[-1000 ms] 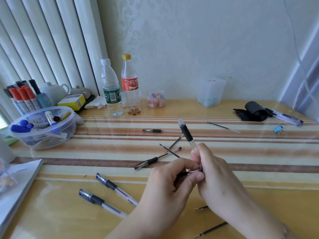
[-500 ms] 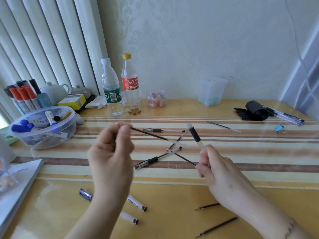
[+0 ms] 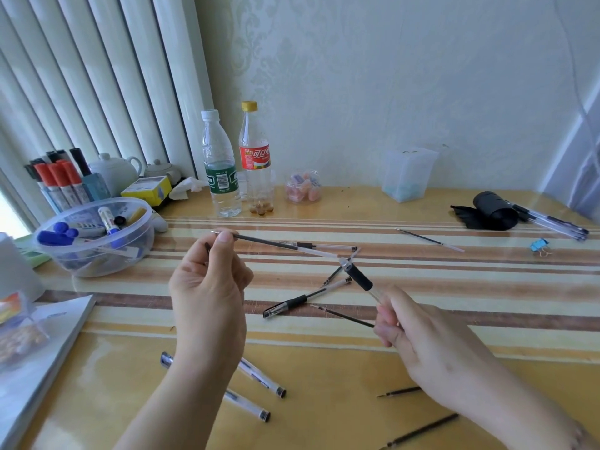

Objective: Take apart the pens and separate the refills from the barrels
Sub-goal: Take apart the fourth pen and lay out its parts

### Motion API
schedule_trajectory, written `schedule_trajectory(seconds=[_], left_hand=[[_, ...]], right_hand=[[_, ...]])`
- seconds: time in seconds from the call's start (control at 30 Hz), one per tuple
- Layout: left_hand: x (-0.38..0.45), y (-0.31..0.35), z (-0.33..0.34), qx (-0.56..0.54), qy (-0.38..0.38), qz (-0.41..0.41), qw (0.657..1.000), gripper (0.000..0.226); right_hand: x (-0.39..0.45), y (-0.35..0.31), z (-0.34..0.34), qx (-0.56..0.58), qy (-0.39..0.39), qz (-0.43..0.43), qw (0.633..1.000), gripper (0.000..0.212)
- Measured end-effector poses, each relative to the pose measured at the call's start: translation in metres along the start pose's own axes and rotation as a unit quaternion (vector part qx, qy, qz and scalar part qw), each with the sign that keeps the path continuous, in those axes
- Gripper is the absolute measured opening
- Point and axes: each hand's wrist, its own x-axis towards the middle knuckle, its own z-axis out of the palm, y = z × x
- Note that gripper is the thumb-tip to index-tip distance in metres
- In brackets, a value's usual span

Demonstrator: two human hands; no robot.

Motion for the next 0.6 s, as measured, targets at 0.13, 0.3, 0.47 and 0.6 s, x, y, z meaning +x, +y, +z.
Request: schedule_trajectory(seconds=[0.13,0.3,0.47,0.6], left_hand=[[-0.0011,-0.0012,0.001,0.014,-0.01,0.002,1.0,0.027],[-0.0013,-0.0021,-0.0002,0.026,-0.02,0.01,0.999,0.029],[-0.0002,-0.002,-0.0016,0.046,-0.028,0.024,0.998,0.034],[-0.0016,-0.0006,-0.0004,0.041,-0.029,0.018,0.999,0.037]], right_hand=[[0.0003,0.0002,0.0012,0.001,-0.003,0.0,1.0,0.019],[0.0002,0.0034,0.0017,0.007,0.006,-0.001,1.0,0.023],[0.0003,0.0034,0.0014,0.019,0.01,0.003,1.0,0.026],[-0.0005,0.0035,-0.001,0.005,0.003,0.007,1.0,0.023]])
